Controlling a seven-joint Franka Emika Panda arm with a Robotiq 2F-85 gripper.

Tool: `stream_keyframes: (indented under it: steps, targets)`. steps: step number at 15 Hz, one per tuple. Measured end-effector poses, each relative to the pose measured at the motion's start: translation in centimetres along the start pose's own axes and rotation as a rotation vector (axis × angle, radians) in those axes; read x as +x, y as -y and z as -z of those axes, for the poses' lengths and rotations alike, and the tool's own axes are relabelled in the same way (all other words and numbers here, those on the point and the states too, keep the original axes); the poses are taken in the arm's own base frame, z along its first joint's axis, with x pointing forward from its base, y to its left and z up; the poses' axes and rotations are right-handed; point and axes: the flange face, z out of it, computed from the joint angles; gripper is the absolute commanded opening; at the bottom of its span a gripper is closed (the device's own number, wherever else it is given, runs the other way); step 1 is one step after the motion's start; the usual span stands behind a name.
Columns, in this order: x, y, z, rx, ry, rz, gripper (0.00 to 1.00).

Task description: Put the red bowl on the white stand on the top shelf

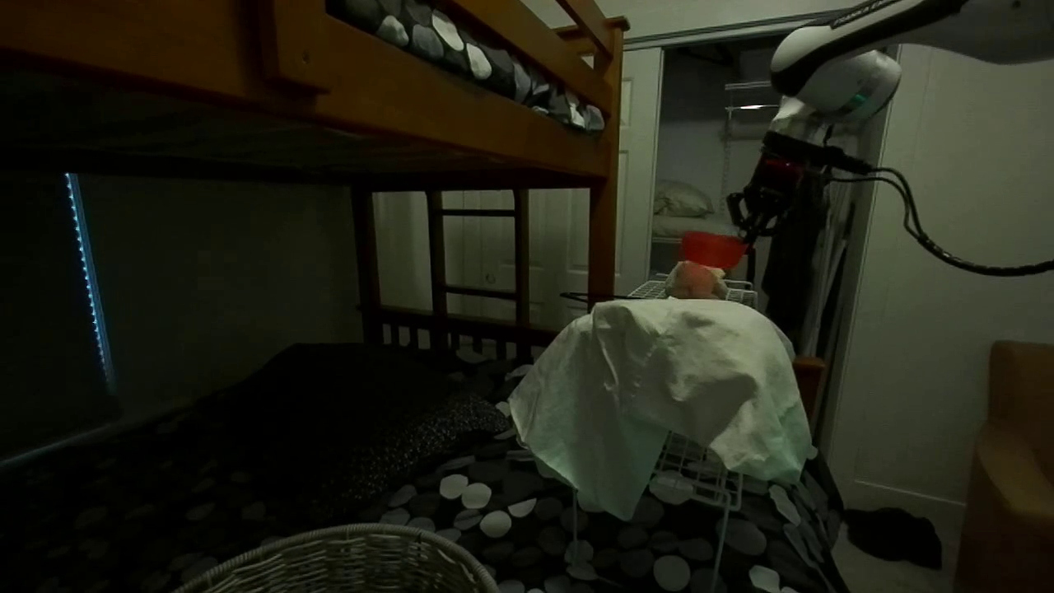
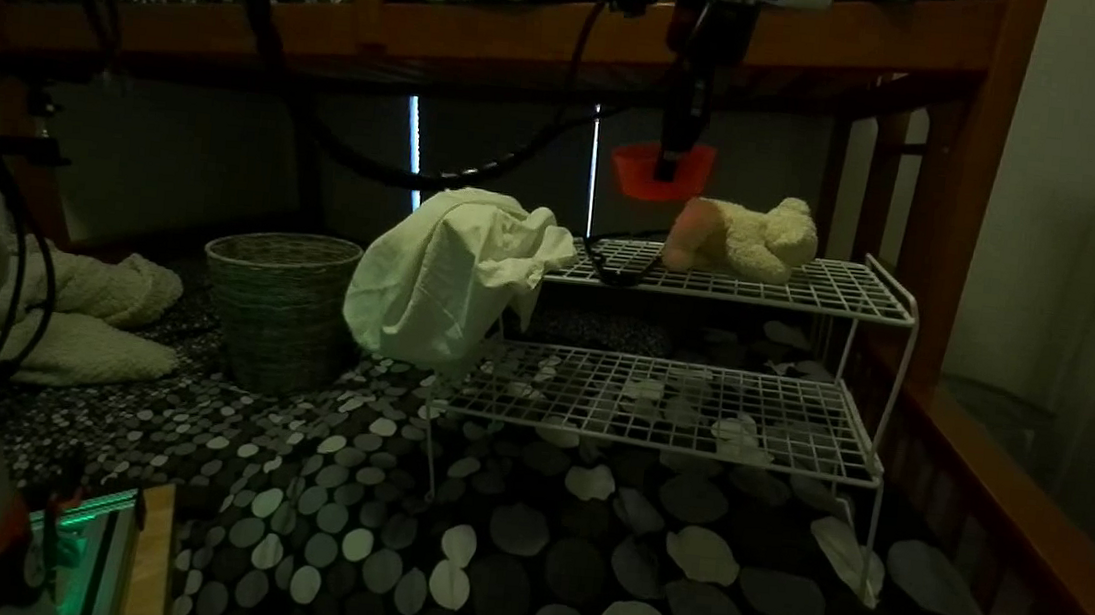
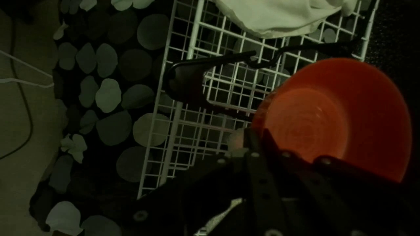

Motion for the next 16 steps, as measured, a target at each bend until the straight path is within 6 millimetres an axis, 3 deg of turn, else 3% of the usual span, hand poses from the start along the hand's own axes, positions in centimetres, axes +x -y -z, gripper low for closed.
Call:
stream_keyframes:
  steps: [3,6,9,12,13,14,16]
  targets:
    - [-0.9,4.4,-2.7,-0.075,0.02,0.055,0.01]
    - [-2.5,7.0,-4.7,-0.117,0.055,0.095,0.01]
    - [-2.4,7.2,-6.1,-0.132,0.077,0.086,0.01]
    - [-1.5,5.8,-7.2,-0.148,0.094,0.05,0.02]
    - [-1.1,5.2,-7.6,-0.155,0.098,0.035,0.28]
    - [-0.8,4.7,-7.8,-0.163,0.1,0.024,0.29]
    - [-0.4,4.2,-8.1,-0.174,0.101,0.012,0.43]
